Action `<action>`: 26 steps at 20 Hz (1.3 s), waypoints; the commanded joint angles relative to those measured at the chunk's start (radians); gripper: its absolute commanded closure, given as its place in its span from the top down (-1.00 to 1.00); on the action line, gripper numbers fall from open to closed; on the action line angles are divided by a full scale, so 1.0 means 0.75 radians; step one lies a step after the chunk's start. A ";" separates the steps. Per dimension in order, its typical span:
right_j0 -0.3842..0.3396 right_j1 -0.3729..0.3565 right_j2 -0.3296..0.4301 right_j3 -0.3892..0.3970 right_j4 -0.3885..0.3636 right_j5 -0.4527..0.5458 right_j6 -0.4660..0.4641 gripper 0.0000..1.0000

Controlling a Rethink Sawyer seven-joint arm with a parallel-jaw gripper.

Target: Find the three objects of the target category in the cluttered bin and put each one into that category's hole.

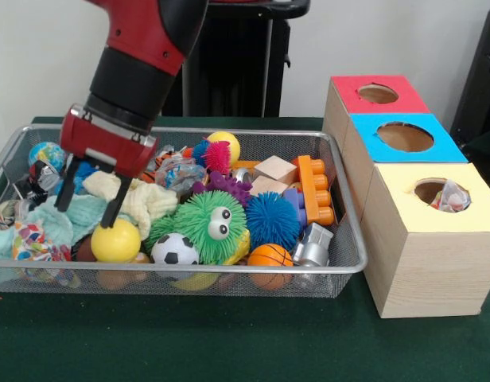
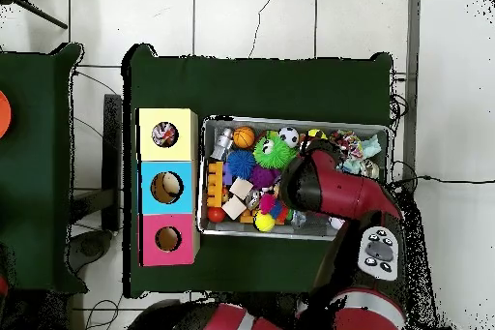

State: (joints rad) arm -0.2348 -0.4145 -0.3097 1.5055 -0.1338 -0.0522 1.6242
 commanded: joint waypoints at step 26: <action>0.068 0.155 -0.047 -0.155 -0.083 -0.161 0.180 1.00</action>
State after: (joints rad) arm -0.2390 -0.3432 -0.3037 1.4148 -0.2254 -0.1304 1.6242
